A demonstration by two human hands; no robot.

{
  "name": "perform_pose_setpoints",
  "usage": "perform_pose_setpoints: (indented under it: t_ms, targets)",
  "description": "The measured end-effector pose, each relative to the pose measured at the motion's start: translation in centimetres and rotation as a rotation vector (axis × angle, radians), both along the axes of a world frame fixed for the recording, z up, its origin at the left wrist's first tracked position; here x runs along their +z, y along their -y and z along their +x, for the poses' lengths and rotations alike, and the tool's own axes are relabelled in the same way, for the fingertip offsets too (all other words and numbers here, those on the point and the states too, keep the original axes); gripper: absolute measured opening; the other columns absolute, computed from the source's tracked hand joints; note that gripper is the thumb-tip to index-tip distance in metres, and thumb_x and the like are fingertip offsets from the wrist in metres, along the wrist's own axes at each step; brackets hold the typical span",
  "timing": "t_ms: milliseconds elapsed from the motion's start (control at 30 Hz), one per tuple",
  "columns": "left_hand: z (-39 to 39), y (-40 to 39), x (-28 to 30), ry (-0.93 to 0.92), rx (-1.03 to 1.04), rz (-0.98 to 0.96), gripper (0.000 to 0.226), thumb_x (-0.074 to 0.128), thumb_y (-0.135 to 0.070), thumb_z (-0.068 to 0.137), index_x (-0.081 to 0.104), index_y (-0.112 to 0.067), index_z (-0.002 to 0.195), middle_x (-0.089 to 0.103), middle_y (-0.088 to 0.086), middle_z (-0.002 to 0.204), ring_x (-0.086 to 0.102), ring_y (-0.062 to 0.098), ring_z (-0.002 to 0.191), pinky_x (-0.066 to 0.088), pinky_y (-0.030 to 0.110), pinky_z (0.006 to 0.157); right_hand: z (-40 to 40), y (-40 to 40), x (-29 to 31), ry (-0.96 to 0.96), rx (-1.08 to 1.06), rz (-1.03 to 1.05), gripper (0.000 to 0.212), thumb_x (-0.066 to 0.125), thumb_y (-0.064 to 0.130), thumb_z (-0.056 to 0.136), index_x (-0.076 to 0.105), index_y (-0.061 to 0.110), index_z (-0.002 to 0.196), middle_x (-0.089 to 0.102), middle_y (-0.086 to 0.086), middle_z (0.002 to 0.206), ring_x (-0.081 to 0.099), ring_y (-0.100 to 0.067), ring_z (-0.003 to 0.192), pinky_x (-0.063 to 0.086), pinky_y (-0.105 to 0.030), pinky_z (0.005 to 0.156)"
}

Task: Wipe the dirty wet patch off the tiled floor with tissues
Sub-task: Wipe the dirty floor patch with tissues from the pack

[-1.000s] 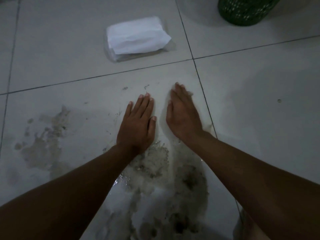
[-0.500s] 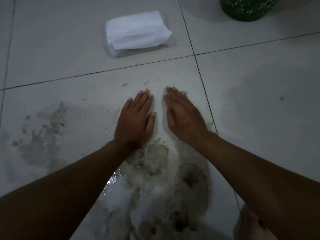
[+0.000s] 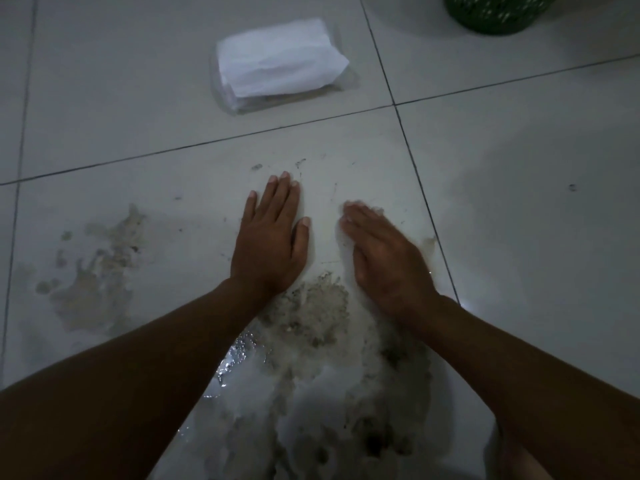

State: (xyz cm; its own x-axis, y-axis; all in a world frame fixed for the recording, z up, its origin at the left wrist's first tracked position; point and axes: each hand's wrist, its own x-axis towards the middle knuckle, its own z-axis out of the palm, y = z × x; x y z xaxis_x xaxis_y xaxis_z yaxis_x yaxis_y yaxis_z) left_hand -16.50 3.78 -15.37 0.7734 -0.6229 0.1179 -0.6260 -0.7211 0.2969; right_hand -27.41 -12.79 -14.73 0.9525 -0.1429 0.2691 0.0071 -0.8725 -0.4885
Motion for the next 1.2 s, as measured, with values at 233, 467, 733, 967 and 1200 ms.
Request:
perform_pose_setpoints:
  t_ms: [233, 467, 733, 967, 1200]
  targets:
    - [0.2, 0.0, 0.1, 0.005, 0.025, -0.073, 0.055, 0.034, -0.031, 0.100, 0.038, -0.005, 0.148, 0.032, 0.012, 0.157, 0.023, 0.022, 0.149, 0.017, 0.043, 0.122, 7.2, -0.8, 0.1, -0.152, -0.193, 0.075, 0.047, 0.036, -0.004, 0.094, 0.043, -0.003, 0.141, 0.033, -0.018, 0.154, 0.026, -0.028, 0.146, 0.017, -0.034, 0.121]
    - [2.8, -1.6, 0.7, 0.060, 0.133, -0.064, 0.056, 0.038, -0.030, 0.098, 0.038, -0.003, 0.148, 0.033, 0.015, 0.156, 0.028, 0.028, 0.146, 0.024, 0.046, 0.118, 3.5, -0.3, -0.1, 0.033, 0.096, 0.001, 0.038, 0.049, -0.005, 0.085, 0.066, -0.003, 0.119, 0.059, -0.018, 0.133, 0.054, -0.028, 0.126, 0.040, -0.042, 0.110]
    - [2.5, -2.6, 0.3, -0.018, 0.224, 0.053, 0.064, 0.027, -0.037, 0.099, 0.021, -0.005, 0.154, 0.016, 0.012, 0.163, 0.009, 0.022, 0.151, 0.004, 0.045, 0.123, 9.2, -1.8, -0.1, -0.115, -0.260, 0.139, 0.044, 0.038, -0.009, 0.091, 0.051, -0.006, 0.132, 0.039, -0.022, 0.149, 0.031, -0.034, 0.143, 0.024, -0.046, 0.119]
    - [2.5, -2.8, 0.2, 0.001, 0.218, 0.008, 0.063, 0.029, -0.037, 0.099, 0.026, -0.005, 0.153, 0.021, 0.012, 0.161, 0.012, 0.022, 0.151, 0.008, 0.045, 0.123, 7.5, -2.0, -0.1, 0.012, 0.003, 0.019, 0.040, 0.046, 0.000, 0.086, 0.065, 0.000, 0.121, 0.057, -0.015, 0.136, 0.051, -0.025, 0.130, 0.036, -0.036, 0.113]
    - [2.6, -3.0, 0.0, -0.022, 0.228, -0.012, 0.061, 0.030, -0.035, 0.100, 0.025, -0.006, 0.154, 0.020, 0.010, 0.162, 0.009, 0.019, 0.151, 0.007, 0.044, 0.123, 12.7, -3.9, 0.2, -0.134, -0.047, 0.103, 0.043, 0.041, -0.003, 0.092, 0.053, -0.002, 0.134, 0.043, -0.017, 0.149, 0.035, -0.028, 0.142, 0.019, -0.032, 0.117]
